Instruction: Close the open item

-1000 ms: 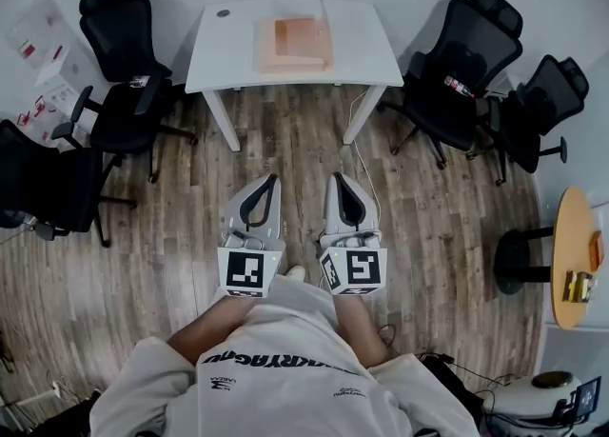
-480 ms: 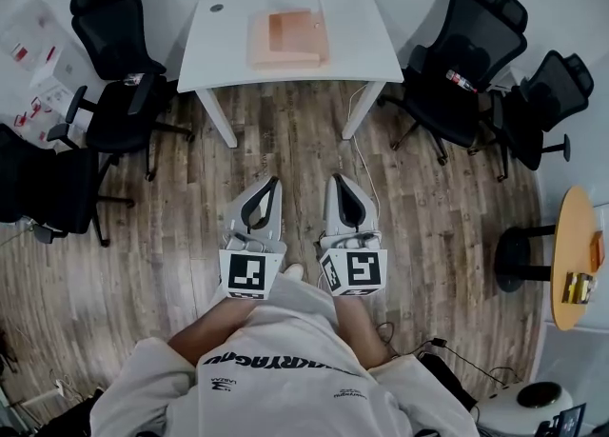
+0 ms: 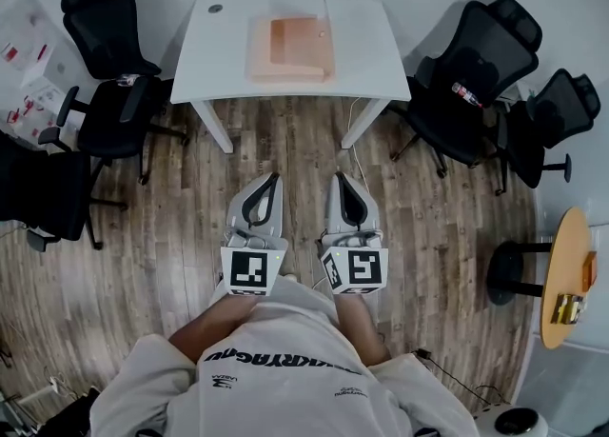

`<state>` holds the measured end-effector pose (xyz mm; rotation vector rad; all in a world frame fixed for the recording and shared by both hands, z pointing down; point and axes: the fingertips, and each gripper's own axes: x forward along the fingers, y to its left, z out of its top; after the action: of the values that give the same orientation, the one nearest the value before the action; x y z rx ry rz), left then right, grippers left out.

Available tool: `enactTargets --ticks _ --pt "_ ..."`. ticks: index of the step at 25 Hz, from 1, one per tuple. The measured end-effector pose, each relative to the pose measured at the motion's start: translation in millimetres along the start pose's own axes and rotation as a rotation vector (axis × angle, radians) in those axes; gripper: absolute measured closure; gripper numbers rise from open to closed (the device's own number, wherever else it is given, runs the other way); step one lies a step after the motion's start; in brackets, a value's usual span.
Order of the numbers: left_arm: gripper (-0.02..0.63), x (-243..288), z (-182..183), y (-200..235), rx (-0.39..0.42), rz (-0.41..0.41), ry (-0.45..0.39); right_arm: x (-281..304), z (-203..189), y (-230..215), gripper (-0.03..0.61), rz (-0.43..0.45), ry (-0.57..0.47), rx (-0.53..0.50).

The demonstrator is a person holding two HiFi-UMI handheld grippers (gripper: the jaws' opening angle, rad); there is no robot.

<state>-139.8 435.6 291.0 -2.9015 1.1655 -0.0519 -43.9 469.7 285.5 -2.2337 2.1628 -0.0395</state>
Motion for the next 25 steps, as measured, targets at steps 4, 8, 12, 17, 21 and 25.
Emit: enactTargets --ticks 4,8,12,17,21,25 --pt "0.62 41.6 -5.9 22.4 -0.002 0.007 0.013 45.1 -4.6 -16.9 0.58 0.003 0.015 0.004" --pt "0.62 86.7 1.1 48.1 -0.012 0.001 0.007 93.5 7.4 -31.2 0.58 -0.01 0.01 -0.001" --pt "0.62 127.6 12.6 72.1 -0.019 -0.011 0.019 139.0 16.7 -41.2 0.58 -0.022 0.006 0.0" --pt "0.62 171.1 11.9 103.4 -0.01 -0.023 0.015 189.7 14.5 -52.6 0.58 -0.05 0.041 -0.007" --pt "0.62 198.8 13.9 128.8 -0.013 -0.033 0.013 226.6 13.3 -55.7 0.58 -0.063 0.054 -0.008" --pt "0.62 221.2 10.5 144.5 -0.022 -0.055 0.026 255.0 14.1 -59.4 0.58 -0.077 0.058 -0.012"
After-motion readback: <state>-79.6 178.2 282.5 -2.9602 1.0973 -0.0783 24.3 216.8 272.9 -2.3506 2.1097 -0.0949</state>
